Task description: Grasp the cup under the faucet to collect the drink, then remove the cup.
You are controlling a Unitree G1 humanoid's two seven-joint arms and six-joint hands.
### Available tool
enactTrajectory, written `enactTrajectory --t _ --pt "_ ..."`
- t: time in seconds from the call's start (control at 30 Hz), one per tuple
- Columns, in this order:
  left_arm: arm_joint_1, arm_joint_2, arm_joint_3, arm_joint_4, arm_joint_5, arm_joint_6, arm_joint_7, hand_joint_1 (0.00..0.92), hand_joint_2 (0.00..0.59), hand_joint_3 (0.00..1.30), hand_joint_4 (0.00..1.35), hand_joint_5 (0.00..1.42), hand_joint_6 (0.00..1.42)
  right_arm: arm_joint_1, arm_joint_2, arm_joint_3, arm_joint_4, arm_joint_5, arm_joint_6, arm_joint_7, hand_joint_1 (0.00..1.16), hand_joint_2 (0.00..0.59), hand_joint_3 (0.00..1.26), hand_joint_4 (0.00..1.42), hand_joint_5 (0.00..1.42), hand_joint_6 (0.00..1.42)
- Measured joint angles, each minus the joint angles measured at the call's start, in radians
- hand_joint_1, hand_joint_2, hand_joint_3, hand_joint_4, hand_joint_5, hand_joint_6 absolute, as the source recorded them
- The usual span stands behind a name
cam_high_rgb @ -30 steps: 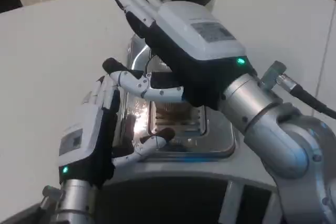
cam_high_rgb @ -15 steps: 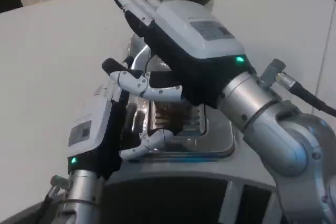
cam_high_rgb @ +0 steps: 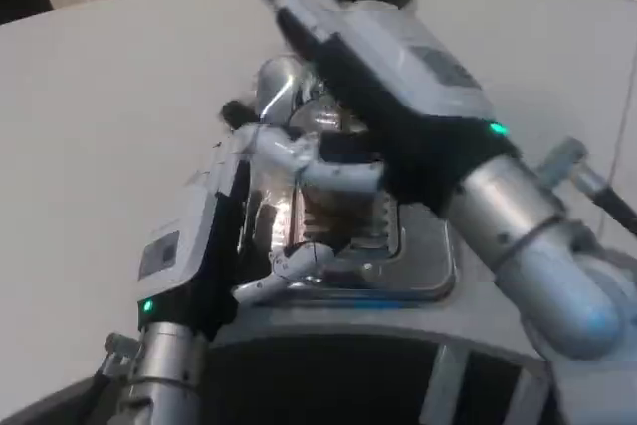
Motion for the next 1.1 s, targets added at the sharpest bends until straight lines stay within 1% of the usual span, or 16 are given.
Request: enactTrajectory --t 0.07,0.1,0.13,0.17,0.2,0.3,0.37,0.43,0.53,0.63,0.73,0.8,0.9,0.97,1.0,1.1 --pt "-0.009 -0.002 -0.008 0.005 0.000 -0.002 0.000 0.234 0.051 0.00 0.00 0.04 0.10 0.054 0.022 -0.064 -0.019 0.070 0.000 -0.038 0.66 0.453 0.00 0.00 0.00 0.00" --pt "-0.009 -0.002 -0.010 0.007 0.000 -0.002 0.000 0.232 0.051 0.00 0.00 0.04 0.09 0.063 0.024 -0.072 -0.022 0.077 -0.001 -0.046 0.66 0.453 0.00 0.00 0.00 0.00" --pt "-0.012 -0.004 -0.016 0.016 -0.001 -0.006 0.000 0.231 0.051 0.00 0.00 0.04 0.09 0.095 0.033 -0.103 -0.026 0.121 -0.010 -0.067 0.66 0.451 0.00 0.00 0.00 0.00" --pt "-0.012 -0.004 -0.017 0.019 -0.001 -0.008 0.000 0.231 0.051 0.00 0.00 0.04 0.09 0.108 0.036 -0.112 -0.026 0.132 -0.011 -0.075 0.66 0.449 0.00 0.00 0.00 0.00" --pt "-0.017 -0.004 -0.024 0.031 -0.003 -0.012 -0.002 0.231 0.051 0.00 0.00 0.04 0.09 0.139 0.044 -0.146 -0.026 0.181 -0.018 -0.090 0.66 0.449 0.00 0.00 0.00 0.00" --pt "-0.021 -0.004 -0.032 0.052 -0.003 -0.017 -0.008 0.230 0.051 0.00 0.00 0.04 0.09 0.181 0.042 -0.209 -0.026 0.243 -0.036 -0.129 0.66 0.446 0.00 0.00 0.00 0.00" --pt "-0.028 -0.006 -0.034 0.060 -0.003 -0.018 -0.008 0.229 0.051 0.00 0.00 0.04 0.09 0.196 0.028 -0.238 -0.026 0.258 -0.058 -0.153 0.66 0.444 0.00 0.00 0.00 0.00" --pt "-0.045 -0.011 -0.037 0.070 -0.004 -0.020 -0.008 0.229 0.051 0.00 0.00 0.03 0.08 0.221 0.005 -0.256 -0.031 0.265 -0.091 -0.171 0.65 0.442 0.00 0.00 0.00 0.00" --pt "-0.062 -0.016 -0.042 0.082 -0.005 -0.028 -0.013 0.229 0.051 0.00 0.00 0.03 0.08 0.274 -0.022 -0.265 -0.063 0.265 -0.122 -0.174 0.65 0.443 0.00 0.00 0.00 0.00" --pt "-0.084 -0.018 -0.053 0.107 -0.005 -0.030 -0.027 0.231 0.051 0.00 0.00 0.03 0.08 0.367 -0.084 -0.283 -0.131 0.256 -0.152 -0.165 0.70 0.441 0.00 0.00 0.00 0.00" --pt "-0.096 -0.023 -0.056 0.119 -0.006 -0.034 -0.027 0.243 0.058 0.00 0.00 0.03 0.09 0.432 -0.127 -0.299 -0.184 0.255 -0.159 -0.143 0.72 0.447 0.00 0.00 0.00 0.00" --pt "-0.106 -0.031 -0.057 0.136 -0.008 -0.039 -0.022 0.259 0.058 0.00 0.00 0.04 0.09 0.500 -0.173 -0.321 -0.221 0.247 -0.178 -0.121 0.75 0.446 0.00 0.00 0.00 0.00" --pt "-0.119 -0.043 -0.055 0.162 -0.009 -0.054 0.005 0.262 0.058 0.00 0.00 0.04 0.10 0.613 -0.225 -0.361 -0.256 0.239 -0.216 -0.100 0.76 0.447 0.00 0.00 0.00 0.00" --pt "-0.125 -0.054 -0.055 0.175 -0.010 -0.063 0.029 0.263 0.058 0.00 0.00 0.04 0.10 0.711 -0.251 -0.412 -0.277 0.238 -0.251 -0.093 0.76 0.448 0.00 0.00 0.00 0.00" --pt "-0.126 -0.054 -0.054 0.178 -0.010 -0.065 0.035 0.263 0.058 0.00 0.00 0.04 0.10 0.733 -0.257 -0.422 -0.280 0.237 -0.253 -0.092 0.76 0.449 0.00 0.00 0.00 0.00" --pt "-0.134 -0.058 -0.052 0.195 -0.010 -0.072 0.055 0.264 0.058 0.00 0.00 0.05 0.11 0.873 -0.278 -0.501 -0.287 0.237 -0.315 -0.090 0.77 0.448 0.00 0.00 0.00 0.00"
